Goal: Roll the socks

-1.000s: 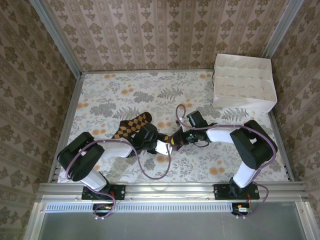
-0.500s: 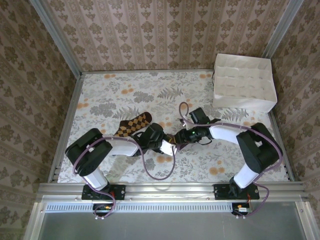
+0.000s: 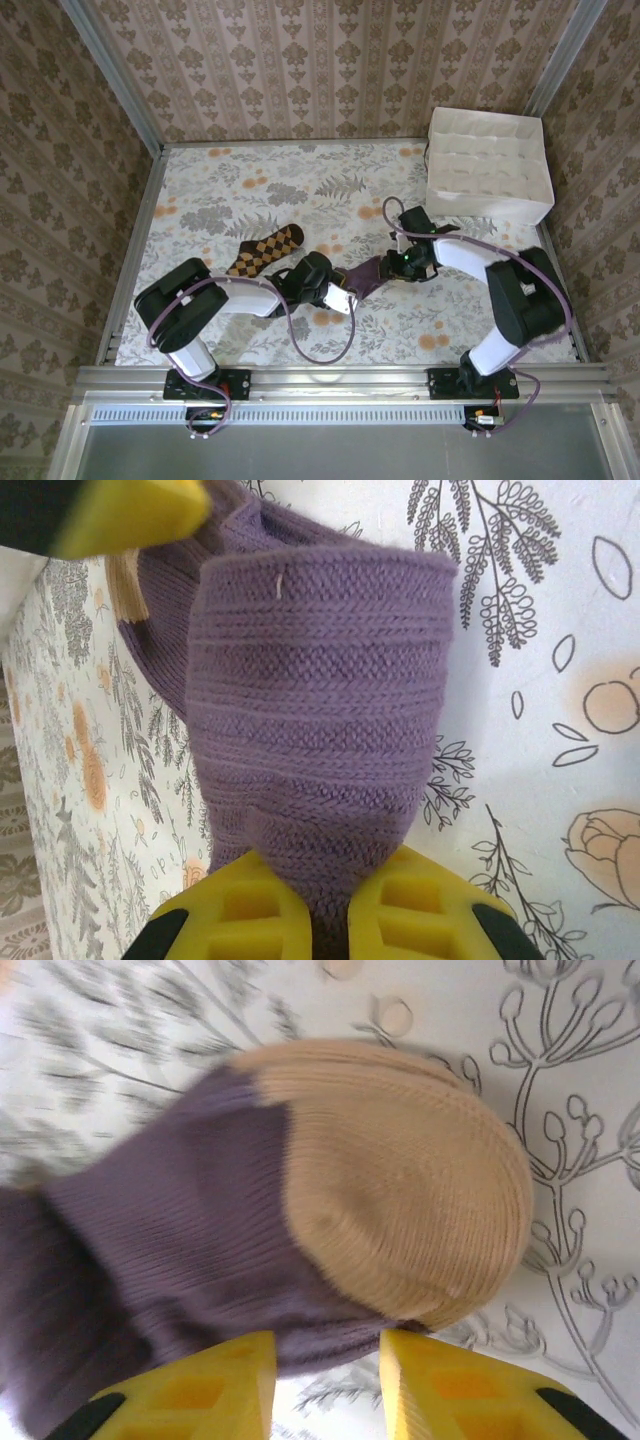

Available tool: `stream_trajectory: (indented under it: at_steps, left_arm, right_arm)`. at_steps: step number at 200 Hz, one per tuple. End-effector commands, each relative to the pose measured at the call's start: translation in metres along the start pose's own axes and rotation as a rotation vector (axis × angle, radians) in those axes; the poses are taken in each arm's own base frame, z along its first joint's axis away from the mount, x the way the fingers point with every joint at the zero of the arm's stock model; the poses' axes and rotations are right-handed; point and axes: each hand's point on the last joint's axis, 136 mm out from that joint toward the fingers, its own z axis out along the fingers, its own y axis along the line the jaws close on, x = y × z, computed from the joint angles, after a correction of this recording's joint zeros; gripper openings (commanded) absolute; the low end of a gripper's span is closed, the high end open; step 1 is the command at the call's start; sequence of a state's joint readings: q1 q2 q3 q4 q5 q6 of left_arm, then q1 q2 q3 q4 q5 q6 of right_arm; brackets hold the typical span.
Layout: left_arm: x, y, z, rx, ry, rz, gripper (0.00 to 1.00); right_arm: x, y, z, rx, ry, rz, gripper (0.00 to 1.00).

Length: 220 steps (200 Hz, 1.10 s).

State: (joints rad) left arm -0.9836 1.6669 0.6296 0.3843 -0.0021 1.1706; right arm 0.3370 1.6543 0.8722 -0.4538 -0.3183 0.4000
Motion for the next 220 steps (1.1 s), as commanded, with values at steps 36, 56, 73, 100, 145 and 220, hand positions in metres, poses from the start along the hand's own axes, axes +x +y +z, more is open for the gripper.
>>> stream_trajectory:
  at_steps: [36, 56, 73, 100, 145, 220]
  left_arm:
    - [0.009, -0.069, -0.012, 0.092, 0.106, 0.077, 0.0]
    - [0.006, -0.077, -0.017, 0.106, 0.115, 0.092, 0.0]
    - [0.002, -0.084, -0.022, 0.159, 0.11, 0.076, 0.0]
    - [-0.014, -0.096, -0.035, 0.371, 0.06, 0.0, 0.0]
    - [-0.031, -0.085, -0.055, 0.635, -0.012, -0.194, 0.0]
    - [-0.033, -0.056, -0.056, 0.912, -0.057, -0.516, 0.0]
  right_arm:
    - [-0.035, 0.006, 0.043, 0.066, 0.102, -0.054, 0.18]
    - [-0.041, 0.01, 0.049, 0.073, 0.141, -0.079, 0.16]
    - [-0.046, 0.018, 0.052, 0.066, 0.158, -0.11, 0.15]
    - [-0.043, 0.033, 0.058, 0.038, 0.186, -0.169, 0.15]
    - [-0.034, 0.044, 0.067, -0.008, 0.223, -0.21, 0.15]
    - [-0.044, 0.078, 0.03, -0.164, 0.119, -0.328, 0.3]
